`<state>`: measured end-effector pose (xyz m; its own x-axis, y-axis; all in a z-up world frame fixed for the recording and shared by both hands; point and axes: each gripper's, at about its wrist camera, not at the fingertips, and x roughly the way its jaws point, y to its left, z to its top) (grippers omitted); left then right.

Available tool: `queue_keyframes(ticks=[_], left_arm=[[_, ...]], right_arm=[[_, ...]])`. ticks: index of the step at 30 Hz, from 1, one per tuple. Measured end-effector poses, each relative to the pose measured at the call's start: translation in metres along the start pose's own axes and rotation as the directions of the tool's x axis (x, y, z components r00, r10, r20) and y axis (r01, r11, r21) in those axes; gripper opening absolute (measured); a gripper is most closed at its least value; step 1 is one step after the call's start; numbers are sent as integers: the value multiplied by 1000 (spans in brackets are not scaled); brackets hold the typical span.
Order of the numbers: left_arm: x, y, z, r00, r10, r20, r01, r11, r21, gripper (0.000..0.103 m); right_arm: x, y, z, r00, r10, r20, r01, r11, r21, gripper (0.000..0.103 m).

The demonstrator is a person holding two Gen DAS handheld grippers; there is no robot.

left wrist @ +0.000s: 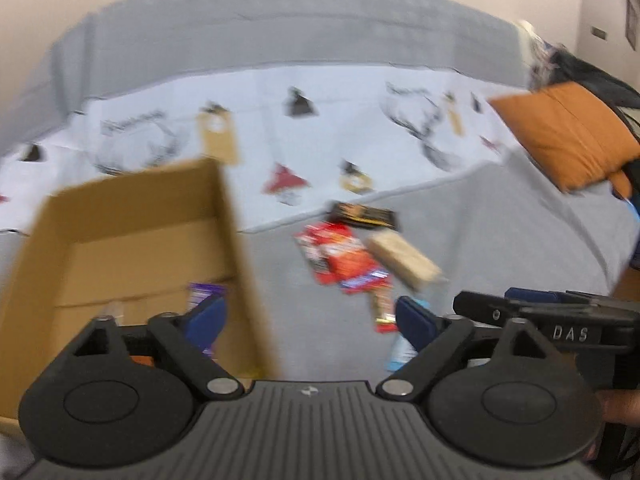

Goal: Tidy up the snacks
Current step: 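Grasp the wrapped candy with left tool while right tool grasps blue tube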

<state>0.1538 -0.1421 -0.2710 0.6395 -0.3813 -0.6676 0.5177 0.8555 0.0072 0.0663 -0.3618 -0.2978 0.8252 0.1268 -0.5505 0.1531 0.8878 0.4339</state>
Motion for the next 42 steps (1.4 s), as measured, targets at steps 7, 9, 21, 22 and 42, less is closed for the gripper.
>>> queue_keyframes(ticks=[7, 9, 21, 22, 42], left_arm=[[94, -47, -4, 986, -92, -138, 92, 996, -5, 64], [127, -43, -5, 973, -136, -189, 127, 990, -60, 54], [213, -39, -7, 967, -112, -229, 115, 993, -1, 20], [212, -37, -8, 966, -114, -232, 117, 993, -4, 20], [171, -55, -37, 941, -139, -309, 138, 990, -26, 20]], right_arm=[[12, -61, -11, 999, 22, -34, -21, 999, 27, 78], [28, -72, -12, 997, 32, -66, -30, 999, 30, 62], [128, -67, -8, 979, -51, -195, 52, 999, -1, 30], [130, -63, -8, 978, -63, -199, 57, 998, -38, 30], [83, -130, 2, 957, -268, -109, 284, 943, 174, 6]])
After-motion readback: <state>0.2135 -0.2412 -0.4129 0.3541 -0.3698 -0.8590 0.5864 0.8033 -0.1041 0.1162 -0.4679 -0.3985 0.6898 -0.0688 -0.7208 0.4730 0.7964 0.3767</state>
